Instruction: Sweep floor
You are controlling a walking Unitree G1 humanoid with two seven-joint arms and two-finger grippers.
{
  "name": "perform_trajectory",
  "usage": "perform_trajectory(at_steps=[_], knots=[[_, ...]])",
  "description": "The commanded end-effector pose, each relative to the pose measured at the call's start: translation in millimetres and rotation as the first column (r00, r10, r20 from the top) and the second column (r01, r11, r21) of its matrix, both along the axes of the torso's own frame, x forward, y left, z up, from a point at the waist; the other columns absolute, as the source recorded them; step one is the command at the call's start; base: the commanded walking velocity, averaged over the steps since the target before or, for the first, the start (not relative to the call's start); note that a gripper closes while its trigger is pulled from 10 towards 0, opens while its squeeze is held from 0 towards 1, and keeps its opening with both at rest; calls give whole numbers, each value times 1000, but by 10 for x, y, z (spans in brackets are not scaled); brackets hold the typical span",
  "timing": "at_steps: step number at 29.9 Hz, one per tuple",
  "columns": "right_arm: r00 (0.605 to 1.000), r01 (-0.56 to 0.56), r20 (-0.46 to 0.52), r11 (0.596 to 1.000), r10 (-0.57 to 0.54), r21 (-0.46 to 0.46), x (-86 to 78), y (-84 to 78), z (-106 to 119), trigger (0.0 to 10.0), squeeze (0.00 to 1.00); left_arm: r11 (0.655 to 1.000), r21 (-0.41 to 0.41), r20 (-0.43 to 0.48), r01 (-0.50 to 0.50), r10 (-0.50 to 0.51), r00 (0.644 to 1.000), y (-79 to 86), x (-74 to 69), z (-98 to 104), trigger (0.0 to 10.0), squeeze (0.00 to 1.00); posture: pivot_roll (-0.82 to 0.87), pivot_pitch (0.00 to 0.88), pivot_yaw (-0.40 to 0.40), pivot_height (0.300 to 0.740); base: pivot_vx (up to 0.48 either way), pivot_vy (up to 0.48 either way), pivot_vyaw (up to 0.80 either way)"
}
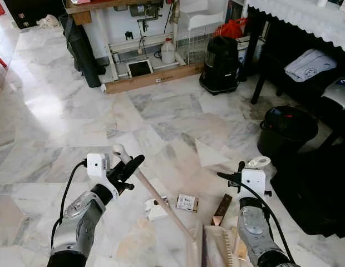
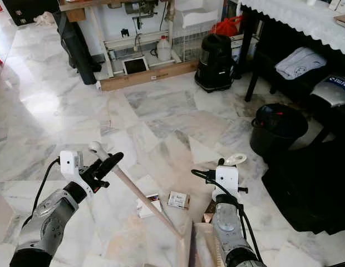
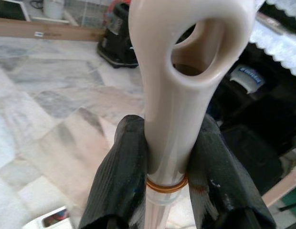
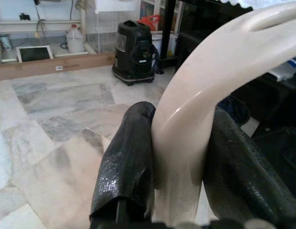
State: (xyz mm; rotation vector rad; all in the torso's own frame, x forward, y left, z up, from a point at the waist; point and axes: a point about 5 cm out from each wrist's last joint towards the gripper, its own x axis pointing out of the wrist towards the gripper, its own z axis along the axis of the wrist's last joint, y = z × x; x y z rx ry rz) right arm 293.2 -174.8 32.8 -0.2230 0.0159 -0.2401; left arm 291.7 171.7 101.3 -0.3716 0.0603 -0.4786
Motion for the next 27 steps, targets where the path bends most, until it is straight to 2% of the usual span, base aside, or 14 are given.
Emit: perform_trajectory(at_steps=[1,7,12,14,15,17,19,22,27], knots=[[999,-5,-32,1000,5,-12,-4,-1,-33,10000,0,998,-59,36,19,-17,999,1,-6,135,10000,0,176,75,69,740,0,0,0],[1000,0,-25,1000,0,6,25,8,-7,10000,0,998,-53,72,32,-28,997,-36,6,239,10000,0,181,70,69,740,0,0,0],[999,25,29,996,-27,91,108,20,104,10000,0,999,-35,161,-13,18,987,-59,50,454,10000,0,183,56,70,740,0,0,0],[997,29,64,992,-37,121,156,22,180,10000,0,997,1,225,-74,72,972,-41,72,592,10000,0,183,47,71,740,0,0,0],[995,32,93,989,-47,147,190,24,238,10000,0,991,19,280,-130,120,952,-14,81,720,10000,0,184,42,71,740,0,0,0],[994,33,100,987,-49,155,198,24,253,10000,0,988,25,297,-153,139,945,3,85,761,10000,0,183,40,71,740,0,0,0],[991,27,122,987,-46,157,216,32,296,10000,0,974,33,352,-224,199,915,66,109,877,10000,0,183,30,70,740,0,0,0],[989,16,146,986,-40,163,227,47,334,10000,0,952,65,395,-300,252,884,129,129,932,10000,0,181,19,68,740,0,0,0],[982,-1,188,986,-31,165,218,43,391,10000,0,928,63,387,-368,317,866,174,150,879,10000,0,172,3,62,740,0,0,0]])
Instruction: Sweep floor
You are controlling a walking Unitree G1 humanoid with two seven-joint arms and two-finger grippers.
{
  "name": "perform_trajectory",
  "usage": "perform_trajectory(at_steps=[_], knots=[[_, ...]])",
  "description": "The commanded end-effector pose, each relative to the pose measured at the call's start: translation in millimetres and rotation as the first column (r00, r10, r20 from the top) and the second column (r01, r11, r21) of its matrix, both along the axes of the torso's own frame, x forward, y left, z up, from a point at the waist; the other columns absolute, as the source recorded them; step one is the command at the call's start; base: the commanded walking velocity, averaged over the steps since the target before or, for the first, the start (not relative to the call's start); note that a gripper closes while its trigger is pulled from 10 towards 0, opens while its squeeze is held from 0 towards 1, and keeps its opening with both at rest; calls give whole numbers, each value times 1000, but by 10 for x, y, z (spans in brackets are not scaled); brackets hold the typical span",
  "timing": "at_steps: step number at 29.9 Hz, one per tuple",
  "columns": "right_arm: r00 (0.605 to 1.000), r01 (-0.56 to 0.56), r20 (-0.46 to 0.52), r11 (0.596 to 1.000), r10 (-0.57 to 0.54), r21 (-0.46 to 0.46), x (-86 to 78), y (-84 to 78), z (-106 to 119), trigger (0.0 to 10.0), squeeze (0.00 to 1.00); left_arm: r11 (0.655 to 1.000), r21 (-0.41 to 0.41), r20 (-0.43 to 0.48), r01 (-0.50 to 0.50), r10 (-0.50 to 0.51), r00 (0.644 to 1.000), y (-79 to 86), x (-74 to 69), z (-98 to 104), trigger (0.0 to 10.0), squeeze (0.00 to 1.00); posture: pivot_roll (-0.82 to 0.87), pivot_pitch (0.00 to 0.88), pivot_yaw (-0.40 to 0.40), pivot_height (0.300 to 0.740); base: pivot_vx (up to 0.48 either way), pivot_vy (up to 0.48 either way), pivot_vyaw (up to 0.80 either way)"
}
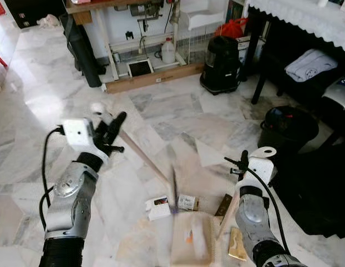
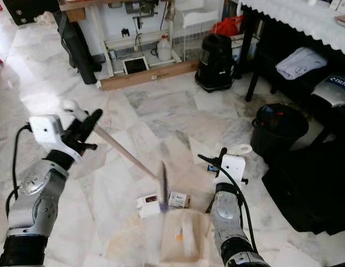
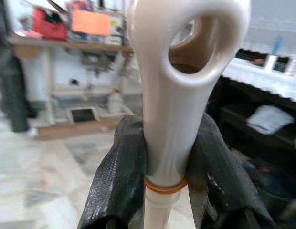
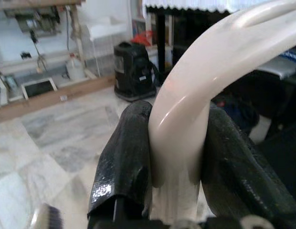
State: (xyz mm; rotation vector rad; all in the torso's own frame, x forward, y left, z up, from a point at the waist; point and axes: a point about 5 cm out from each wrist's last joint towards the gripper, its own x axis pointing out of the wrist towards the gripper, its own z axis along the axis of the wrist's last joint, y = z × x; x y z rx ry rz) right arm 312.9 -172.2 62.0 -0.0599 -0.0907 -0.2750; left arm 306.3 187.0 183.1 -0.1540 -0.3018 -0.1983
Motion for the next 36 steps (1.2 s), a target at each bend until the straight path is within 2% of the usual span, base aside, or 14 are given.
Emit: perform_trajectory(at_steps=[1,2,5,7,8,11,14,18,21,29,32,36], knots=[[997,-5,72,1000,4,16,15,11,107,10000,0,1000,-2,34,-26,26,999,18,3,53,10000,0,172,3,62,740,0,0,0],[997,-5,76,1000,4,16,11,7,112,10000,0,1000,-7,33,-28,28,999,15,2,49,10000,0,172,3,62,740,0,0,0],[993,-1,118,1000,-2,21,-4,-33,180,10000,0,993,71,39,-94,92,995,32,-1,8,10000,0,163,0,58,740,0,0,0],[991,-27,130,1000,25,11,-13,-10,205,10000,0,976,158,38,-149,145,989,67,3,-71,10000,0,168,0,54,740,0,0,0],[991,-27,130,1000,25,11,-13,-10,205,10000,0,976,158,38,-149,145,989,67,3,-71,10000,0,168,0,54,740,0,0,0],[980,-104,170,994,105,-14,-43,91,289,10000,0,950,277,-19,-142,153,988,34,-86,-383,10000,0,133,0,50,740,0,0,0],[978,-103,183,995,99,13,-41,84,329,10000,0,952,271,-25,-143,156,988,20,-112,-430,10000,0,124,0,46,740,0,0,0],[978,-73,202,993,53,96,18,58,422,10000,0,953,261,-21,-156,167,986,13,-89,-439,10000,0,109,0,43,740,0,0,0],[971,-71,236,991,42,113,95,61,553,10000,0,953,252,-19,-168,179,984,8,-40,-440,10000,0,89,0,41,740,0,0,0],[972,-23,234,984,-18,174,121,-26,645,10000,0,953,229,-15,-199,208,978,-65,-7,-525,10000,0,77,0,10,740,0,0,0],[975,-16,222,988,-18,152,107,-64,638,10000,0,954,223,-16,-201,210,978,-76,9,-538,10000,0,66,0,-6,740,0,0,0],[977,-46,211,996,29,76,78,-113,635,10000,0,952,213,-10,-219,227,974,-50,41,-536,10000,0,67,0,-25,740,0,0,0]])
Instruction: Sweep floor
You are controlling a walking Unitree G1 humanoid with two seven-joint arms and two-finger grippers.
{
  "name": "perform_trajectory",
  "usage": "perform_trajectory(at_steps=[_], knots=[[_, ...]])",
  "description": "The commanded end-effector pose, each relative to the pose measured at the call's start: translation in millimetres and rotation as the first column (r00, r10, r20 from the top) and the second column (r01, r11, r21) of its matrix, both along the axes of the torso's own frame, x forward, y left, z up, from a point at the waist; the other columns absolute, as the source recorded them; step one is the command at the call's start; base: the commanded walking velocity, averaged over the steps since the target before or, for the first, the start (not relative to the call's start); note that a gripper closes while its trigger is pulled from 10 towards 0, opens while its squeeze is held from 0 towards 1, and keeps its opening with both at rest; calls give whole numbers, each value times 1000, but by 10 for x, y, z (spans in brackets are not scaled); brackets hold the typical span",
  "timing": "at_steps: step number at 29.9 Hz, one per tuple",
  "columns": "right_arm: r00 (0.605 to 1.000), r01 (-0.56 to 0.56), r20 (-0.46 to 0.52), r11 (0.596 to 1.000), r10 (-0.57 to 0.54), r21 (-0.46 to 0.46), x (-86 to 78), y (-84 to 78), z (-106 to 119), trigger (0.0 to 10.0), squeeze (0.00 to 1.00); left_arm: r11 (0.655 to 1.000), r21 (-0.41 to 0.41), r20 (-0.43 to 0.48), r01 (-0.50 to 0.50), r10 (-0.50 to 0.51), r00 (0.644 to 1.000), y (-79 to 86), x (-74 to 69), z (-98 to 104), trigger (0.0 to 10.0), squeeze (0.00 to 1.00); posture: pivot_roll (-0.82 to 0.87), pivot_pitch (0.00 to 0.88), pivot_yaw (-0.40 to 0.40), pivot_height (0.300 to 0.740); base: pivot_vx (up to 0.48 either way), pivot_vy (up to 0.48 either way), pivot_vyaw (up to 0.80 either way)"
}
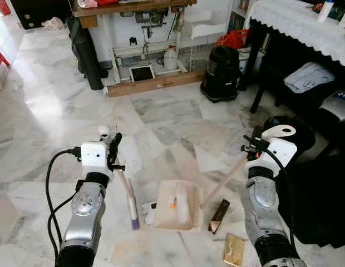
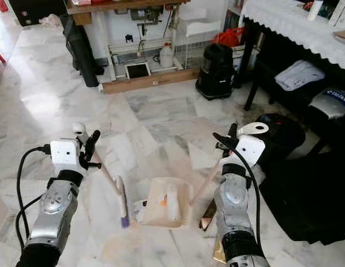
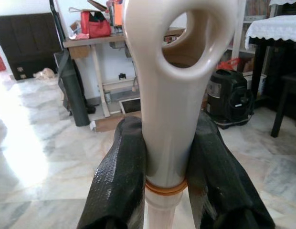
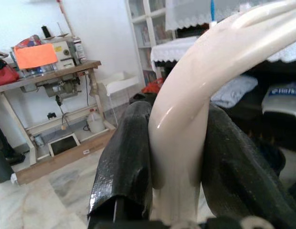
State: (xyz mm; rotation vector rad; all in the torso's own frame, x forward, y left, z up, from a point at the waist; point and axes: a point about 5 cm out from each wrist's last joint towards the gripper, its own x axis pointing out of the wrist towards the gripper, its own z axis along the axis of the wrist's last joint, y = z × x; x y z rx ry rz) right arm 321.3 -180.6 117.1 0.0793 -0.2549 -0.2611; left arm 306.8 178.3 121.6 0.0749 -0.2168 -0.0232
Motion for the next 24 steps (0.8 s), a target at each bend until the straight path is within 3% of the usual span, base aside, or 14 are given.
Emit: perform_trajectory(at_steps=[1,7,24], knots=[[1000,-8,30,999,9,-35,-10,-38,82,10000,0,1000,9,46,-21,20,999,38,38,80,10000,0,67,0,-26,740,0,0,0],[1000,5,-6,999,-5,-54,9,-81,23,10000,0,1000,9,55,-12,11,998,8,58,95,10000,0,72,0,-7,740,0,0,146],[1000,1,-19,998,-2,-58,-76,-44,-39,10000,0,998,54,32,16,-18,999,-19,6,10,10000,0,70,0,18,740,0,0,794]])
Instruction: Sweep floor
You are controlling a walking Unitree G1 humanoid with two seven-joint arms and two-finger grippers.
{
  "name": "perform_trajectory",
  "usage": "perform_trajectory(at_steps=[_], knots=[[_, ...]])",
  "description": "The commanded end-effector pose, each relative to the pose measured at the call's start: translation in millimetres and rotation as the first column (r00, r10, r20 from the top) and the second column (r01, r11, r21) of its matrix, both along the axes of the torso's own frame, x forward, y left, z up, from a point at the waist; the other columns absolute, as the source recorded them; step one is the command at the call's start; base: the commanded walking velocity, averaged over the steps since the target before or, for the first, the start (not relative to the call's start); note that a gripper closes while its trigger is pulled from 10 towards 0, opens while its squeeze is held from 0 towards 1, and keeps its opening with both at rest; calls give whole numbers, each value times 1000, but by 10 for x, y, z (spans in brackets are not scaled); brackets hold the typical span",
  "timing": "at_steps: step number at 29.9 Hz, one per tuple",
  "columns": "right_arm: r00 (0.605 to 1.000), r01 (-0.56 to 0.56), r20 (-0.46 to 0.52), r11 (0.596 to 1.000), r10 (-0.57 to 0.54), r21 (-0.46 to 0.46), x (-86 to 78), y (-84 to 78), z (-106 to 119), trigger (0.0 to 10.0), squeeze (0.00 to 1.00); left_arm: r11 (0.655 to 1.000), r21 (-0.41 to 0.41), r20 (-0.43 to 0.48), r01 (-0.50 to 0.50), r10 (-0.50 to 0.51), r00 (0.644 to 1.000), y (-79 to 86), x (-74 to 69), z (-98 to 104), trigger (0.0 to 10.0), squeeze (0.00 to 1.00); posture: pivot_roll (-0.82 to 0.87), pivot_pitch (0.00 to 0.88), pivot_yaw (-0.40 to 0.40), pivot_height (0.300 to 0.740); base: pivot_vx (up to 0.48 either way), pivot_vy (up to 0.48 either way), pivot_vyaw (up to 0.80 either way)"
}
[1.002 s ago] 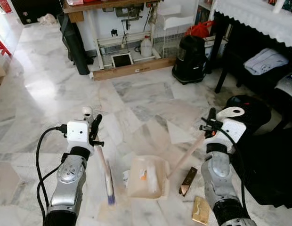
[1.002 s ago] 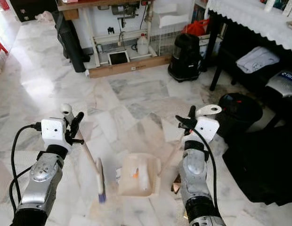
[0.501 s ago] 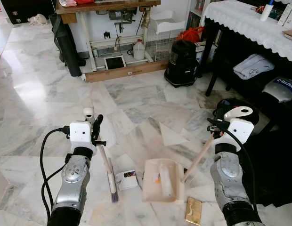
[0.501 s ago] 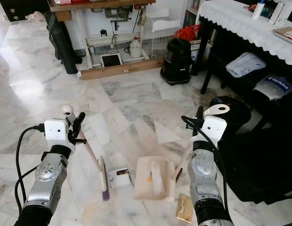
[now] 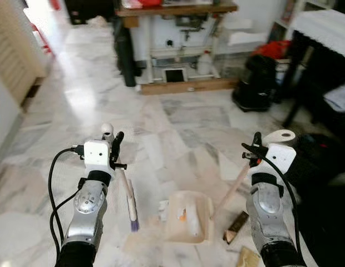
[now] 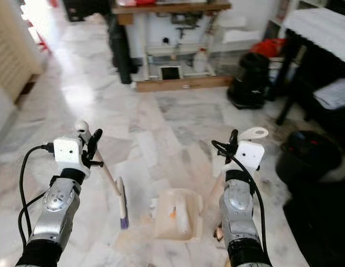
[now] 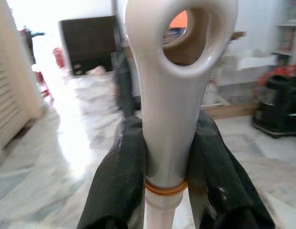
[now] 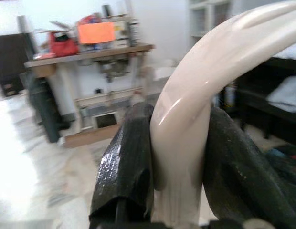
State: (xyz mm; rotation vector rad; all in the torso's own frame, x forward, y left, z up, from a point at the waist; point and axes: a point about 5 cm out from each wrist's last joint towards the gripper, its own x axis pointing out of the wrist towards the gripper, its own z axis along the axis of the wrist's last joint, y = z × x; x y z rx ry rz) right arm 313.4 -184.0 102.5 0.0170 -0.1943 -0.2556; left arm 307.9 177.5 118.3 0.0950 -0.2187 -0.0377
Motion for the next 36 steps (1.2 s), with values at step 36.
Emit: perform_trajectory(at_steps=[36], knots=[[999,-18,38,1000,17,25,5,3,83,10000,0,997,73,13,-10,9,1000,-1,-39,-3,10000,0,85,0,10,740,0,0,800]])
